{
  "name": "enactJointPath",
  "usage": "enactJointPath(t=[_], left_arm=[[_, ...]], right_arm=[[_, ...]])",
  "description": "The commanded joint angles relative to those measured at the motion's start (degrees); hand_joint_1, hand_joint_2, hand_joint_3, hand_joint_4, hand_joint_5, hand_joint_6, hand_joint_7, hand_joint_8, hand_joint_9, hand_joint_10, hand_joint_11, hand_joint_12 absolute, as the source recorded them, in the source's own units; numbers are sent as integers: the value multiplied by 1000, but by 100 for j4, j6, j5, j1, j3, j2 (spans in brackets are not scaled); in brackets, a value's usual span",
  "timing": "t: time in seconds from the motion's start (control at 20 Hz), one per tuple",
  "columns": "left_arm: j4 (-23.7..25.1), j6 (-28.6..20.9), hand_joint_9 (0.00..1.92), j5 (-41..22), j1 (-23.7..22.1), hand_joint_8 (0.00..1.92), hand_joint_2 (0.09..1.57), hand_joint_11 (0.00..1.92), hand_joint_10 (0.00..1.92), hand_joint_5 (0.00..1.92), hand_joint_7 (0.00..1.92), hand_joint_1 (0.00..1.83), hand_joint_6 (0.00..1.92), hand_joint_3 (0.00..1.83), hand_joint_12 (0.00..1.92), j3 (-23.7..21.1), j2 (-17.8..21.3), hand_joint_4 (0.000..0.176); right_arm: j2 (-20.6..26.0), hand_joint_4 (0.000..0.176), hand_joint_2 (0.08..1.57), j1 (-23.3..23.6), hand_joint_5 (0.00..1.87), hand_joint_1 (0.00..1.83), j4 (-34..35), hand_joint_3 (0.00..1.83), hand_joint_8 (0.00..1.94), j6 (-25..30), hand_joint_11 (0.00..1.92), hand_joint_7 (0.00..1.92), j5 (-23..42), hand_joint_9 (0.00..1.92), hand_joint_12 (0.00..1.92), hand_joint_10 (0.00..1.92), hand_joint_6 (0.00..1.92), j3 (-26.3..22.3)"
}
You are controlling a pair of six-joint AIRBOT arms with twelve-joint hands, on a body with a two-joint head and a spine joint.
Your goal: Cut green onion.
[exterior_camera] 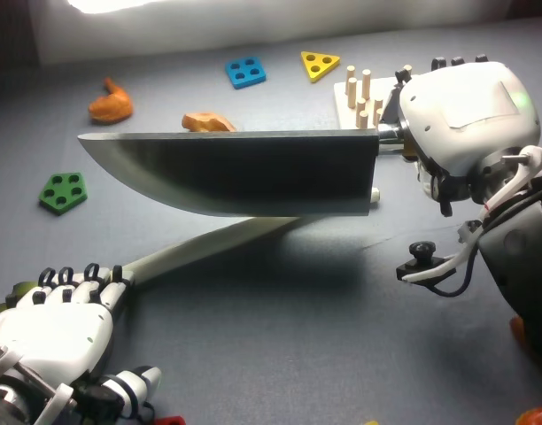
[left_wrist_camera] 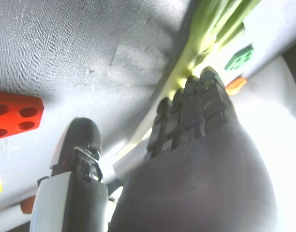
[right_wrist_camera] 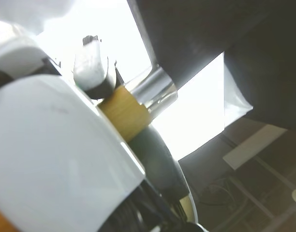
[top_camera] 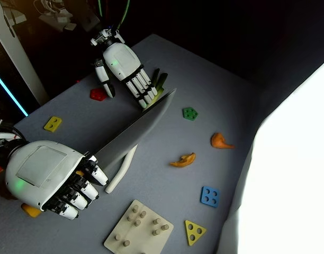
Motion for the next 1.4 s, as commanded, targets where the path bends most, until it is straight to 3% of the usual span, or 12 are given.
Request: enactJointPath(t=[0.0,0.1,0.55,1.2,1.35], left_arm=[[254,16,0,-299,-1,0,1342,0,0,13,0,449,5,3,0,20,-28,0],[253,16,0,-299,0,0,1357,0,0,0,0,396,0,10,0,20,-29,0],[254,16,0,-299,3,0,1329,0,0,19,0,469,5,0,0,25,-33,0],[255,16,0,-299,9,0,1325,0,0,26,0,493,9,0,0,26,-31,0],[255,16,0,-299,9,0,1341,0,0,0,0,417,0,2,0,27,-31,0]], right_arm=[[46,176,1006,13,1384,1572,-438,431,1941,-34,1652,1536,590,1631,1921,1921,1921,14],[79,176,1004,12,1369,1568,-438,425,1941,-59,1631,1510,617,1609,1921,1921,1921,13],[414,176,1013,-41,1391,1564,-437,439,1941,-59,1666,1556,617,1649,1921,1921,1921,-159],[121,176,995,-22,1370,1563,-456,445,1941,-58,1657,1530,528,1637,1921,1921,1921,-128],[72,176,1011,49,1380,1561,-457,455,1941,-33,1662,1534,523,1639,1921,1921,1921,-84]])
